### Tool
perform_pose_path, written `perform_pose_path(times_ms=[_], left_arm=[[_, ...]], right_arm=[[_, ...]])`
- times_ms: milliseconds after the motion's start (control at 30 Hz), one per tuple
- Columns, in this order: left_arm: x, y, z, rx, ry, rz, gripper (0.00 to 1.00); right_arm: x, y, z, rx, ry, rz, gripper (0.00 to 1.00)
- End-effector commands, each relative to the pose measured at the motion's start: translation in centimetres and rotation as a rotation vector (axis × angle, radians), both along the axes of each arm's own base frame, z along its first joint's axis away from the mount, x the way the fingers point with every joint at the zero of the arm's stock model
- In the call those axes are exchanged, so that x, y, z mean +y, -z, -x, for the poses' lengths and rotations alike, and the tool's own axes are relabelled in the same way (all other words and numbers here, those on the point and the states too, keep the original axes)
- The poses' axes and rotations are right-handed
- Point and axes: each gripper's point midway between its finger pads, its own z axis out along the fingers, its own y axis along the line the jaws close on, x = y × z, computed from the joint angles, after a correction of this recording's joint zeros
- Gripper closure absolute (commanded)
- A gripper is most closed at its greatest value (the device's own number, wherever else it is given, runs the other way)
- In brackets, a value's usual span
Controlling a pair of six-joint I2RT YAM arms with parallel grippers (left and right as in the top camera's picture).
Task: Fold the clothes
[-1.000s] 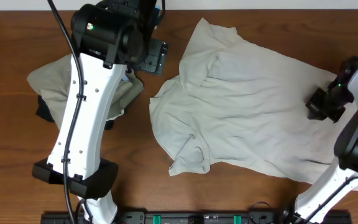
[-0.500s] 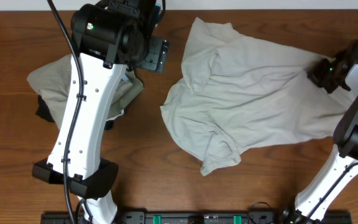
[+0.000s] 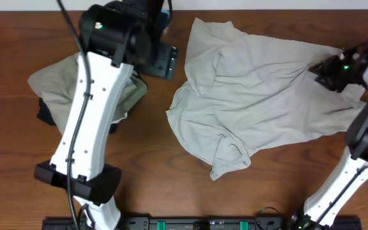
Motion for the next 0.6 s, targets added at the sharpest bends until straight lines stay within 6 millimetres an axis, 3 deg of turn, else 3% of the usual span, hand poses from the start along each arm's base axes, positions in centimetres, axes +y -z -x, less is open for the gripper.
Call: perform_pose_path(times_ms=[0, 133, 267, 400, 500, 567], left_arm=[[-3.6, 2.8, 1.9, 0.114, 0.087, 0.068, 0.22], [-8.3, 7.3, 4.2, 0.171, 0.244, 0.024, 0.22], [-11.8, 12.8, 7.7, 0.244, 0.336, -0.02, 0.22], [-13.9, 17.6, 12.0, 0.362, 0.409, 0.002, 0.2], [-14.0, 20.1, 15.0, 0.442, 0.449, -0.011, 0.2], [-13.8, 21.3, 16.3, 0.467, 0.468, -0.034, 0.14]], right_arm=[[-1.7, -11.6, 0.5, -0.218, -0.016, 0.111, 0.5], [-1.7, -16.6, 3.5, -0.227, 0.0, 0.222, 0.45], [-2.5, -19.1, 6.3, -0.183, 0.051, 0.336, 0.39], [-2.3, -20.0, 8.2, -0.145, 0.062, 0.371, 0.35], [-2.2, -19.7, 8.9, -0.12, 0.051, 0.369, 0.34], [-2.1, -19.5, 9.2, -0.108, 0.045, 0.364, 0.34]])
